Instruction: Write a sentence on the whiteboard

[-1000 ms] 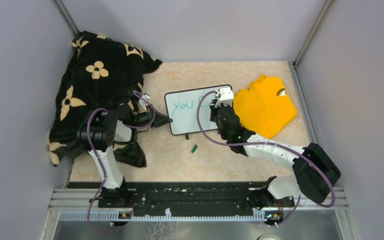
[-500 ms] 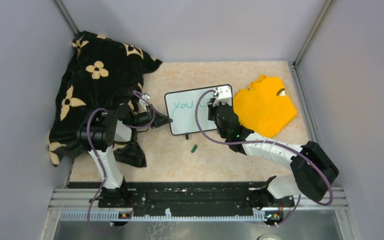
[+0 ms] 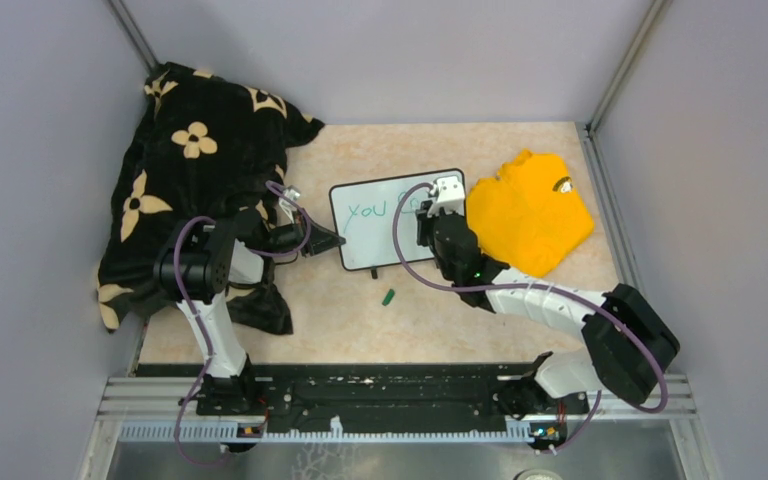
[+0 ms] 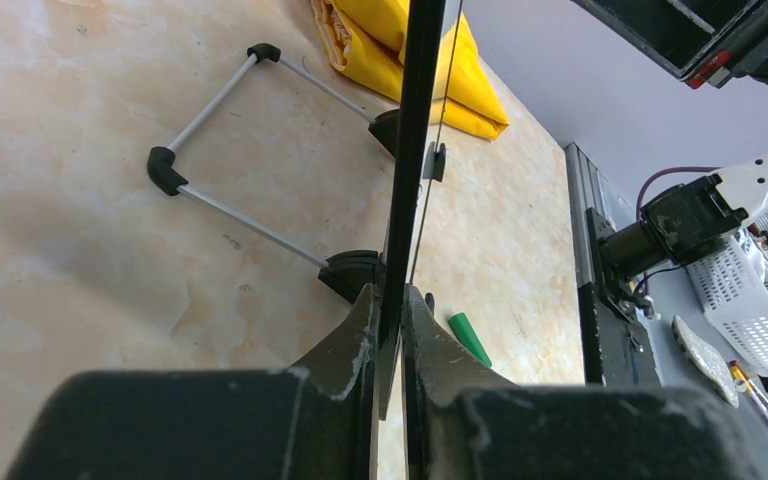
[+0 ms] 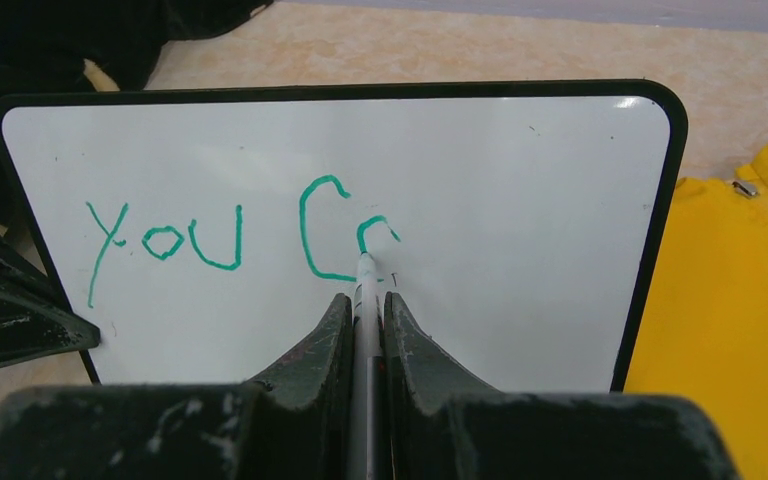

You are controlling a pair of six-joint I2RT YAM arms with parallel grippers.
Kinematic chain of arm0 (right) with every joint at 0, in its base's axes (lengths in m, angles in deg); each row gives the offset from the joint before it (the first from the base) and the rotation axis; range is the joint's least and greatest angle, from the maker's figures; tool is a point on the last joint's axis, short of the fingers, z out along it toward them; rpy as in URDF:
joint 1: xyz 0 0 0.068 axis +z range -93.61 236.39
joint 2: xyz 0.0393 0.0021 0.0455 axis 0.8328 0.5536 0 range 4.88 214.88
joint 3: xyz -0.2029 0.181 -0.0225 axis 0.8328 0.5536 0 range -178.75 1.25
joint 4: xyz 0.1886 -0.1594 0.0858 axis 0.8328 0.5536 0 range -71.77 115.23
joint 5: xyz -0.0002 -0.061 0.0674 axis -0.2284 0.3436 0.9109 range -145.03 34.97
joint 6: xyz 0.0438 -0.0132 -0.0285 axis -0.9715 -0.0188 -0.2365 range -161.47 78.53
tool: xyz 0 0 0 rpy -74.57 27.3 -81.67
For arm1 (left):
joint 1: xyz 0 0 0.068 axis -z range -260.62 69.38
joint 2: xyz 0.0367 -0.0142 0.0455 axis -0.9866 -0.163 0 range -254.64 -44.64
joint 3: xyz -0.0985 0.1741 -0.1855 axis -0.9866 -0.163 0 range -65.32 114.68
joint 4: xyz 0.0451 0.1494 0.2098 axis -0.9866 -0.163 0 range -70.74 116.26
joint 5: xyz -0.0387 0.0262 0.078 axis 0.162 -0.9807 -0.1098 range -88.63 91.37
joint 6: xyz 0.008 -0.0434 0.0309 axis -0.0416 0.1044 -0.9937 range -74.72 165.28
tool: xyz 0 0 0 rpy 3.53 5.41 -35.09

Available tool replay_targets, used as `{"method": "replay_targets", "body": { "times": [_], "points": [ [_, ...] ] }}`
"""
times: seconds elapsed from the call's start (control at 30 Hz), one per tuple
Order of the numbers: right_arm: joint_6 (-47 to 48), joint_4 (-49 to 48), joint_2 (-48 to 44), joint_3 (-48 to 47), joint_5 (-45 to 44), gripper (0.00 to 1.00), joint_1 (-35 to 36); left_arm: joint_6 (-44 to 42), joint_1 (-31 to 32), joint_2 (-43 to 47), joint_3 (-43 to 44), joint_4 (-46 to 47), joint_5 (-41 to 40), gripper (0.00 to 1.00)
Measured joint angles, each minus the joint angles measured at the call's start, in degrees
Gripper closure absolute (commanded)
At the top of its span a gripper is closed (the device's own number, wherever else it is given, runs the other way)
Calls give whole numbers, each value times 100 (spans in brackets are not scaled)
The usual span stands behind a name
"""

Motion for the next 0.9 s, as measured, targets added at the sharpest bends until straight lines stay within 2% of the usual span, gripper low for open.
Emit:
{"method": "replay_targets", "body": {
  "times": [0.9],
  "points": [
    [94, 238, -170, 39, -223, 100, -92, -31, 20, 11, 9, -39, 7, 100]
  ]
}}
